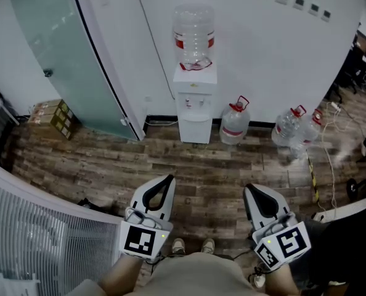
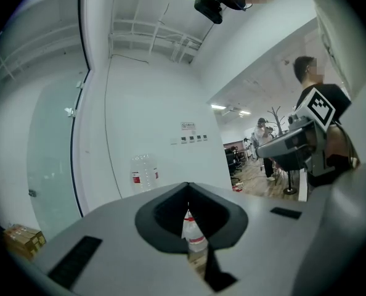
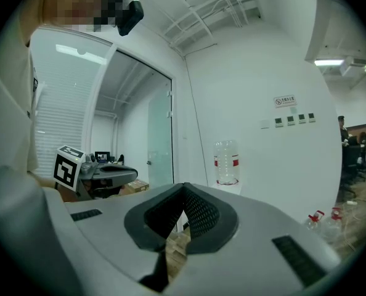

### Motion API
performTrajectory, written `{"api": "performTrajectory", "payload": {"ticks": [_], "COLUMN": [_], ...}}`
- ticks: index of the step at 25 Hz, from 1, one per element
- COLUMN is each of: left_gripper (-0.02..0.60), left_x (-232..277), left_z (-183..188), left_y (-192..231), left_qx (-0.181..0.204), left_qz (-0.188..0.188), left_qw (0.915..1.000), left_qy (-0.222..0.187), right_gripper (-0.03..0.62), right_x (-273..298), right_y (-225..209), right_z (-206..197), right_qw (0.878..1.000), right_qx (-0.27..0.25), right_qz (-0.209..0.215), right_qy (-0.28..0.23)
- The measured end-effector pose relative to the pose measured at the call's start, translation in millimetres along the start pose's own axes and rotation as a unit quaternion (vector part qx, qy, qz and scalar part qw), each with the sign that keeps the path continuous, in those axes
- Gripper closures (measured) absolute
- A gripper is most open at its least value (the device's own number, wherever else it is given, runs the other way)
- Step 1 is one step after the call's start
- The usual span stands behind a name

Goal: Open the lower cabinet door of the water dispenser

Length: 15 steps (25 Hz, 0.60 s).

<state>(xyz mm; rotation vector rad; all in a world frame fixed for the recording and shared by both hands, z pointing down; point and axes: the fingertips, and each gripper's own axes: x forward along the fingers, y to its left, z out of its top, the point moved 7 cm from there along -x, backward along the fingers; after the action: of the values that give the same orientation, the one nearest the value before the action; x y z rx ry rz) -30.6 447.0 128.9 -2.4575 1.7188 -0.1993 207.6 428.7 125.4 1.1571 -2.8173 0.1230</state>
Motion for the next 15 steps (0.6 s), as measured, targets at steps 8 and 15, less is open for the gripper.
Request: {"api": "performTrajectory", "payload": {"ticks": [8, 15], "left_gripper": [0.575, 0.575], "left_x": [18.2, 33.3], "left_z": [-3.0, -9.3], "left_y": [-24.2, -45.4], "left_qx": [-0.009, -0.021], "left_qz": [0.007, 0.014], "left_qw": [0.9998, 0.9995], "left_qy": [0.013, 0.017], "right_gripper": [0.589, 0.588], "right_x": [-14.2, -24.8], "right_y": [-35.8, -62.0], "right_z": [-11.3, -28.4], "right_qw": [1.000, 1.000], "right_qx": [0.003, 0.006], "right_qz": [0.003, 0.007], "right_qy": [-0.002, 0.005]}}
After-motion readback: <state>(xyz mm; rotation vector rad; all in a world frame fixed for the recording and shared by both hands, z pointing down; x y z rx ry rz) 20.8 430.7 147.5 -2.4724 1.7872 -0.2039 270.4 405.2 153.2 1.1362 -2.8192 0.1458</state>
